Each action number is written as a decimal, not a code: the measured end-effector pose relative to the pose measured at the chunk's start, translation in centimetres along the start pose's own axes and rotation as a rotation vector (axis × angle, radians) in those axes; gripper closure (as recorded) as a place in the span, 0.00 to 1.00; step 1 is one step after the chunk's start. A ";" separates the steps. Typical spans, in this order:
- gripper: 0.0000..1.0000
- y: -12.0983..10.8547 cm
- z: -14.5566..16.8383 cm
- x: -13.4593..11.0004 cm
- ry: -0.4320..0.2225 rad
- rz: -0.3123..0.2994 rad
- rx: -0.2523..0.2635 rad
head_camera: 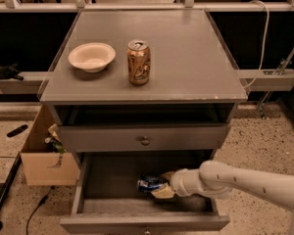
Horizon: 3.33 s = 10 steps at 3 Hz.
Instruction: Pick pepsi can from middle drawer and place on counter
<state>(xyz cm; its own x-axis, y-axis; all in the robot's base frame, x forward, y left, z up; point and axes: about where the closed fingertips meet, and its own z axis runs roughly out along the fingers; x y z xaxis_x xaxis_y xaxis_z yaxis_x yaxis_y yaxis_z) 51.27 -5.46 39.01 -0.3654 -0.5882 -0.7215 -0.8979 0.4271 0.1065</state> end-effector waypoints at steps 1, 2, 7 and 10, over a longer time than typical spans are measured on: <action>1.00 1.8 -4.8 -1.5 -0.040 -0.031 0.021; 1.00 1.3 -11.2 -3.8 -0.076 -0.072 0.057; 1.00 2.3 -28.0 -10.0 -0.095 -0.198 0.076; 1.00 5.1 -44.5 -20.2 -0.223 -0.363 0.156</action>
Offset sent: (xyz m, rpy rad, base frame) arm -0.0385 -0.0946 0.2036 0.0649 -0.1842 0.0496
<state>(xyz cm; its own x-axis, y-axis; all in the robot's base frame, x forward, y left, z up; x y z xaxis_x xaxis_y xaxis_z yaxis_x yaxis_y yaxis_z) 43.14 -22.00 84.56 0.0434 -0.5640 -0.8247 -0.9041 0.3291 -0.2726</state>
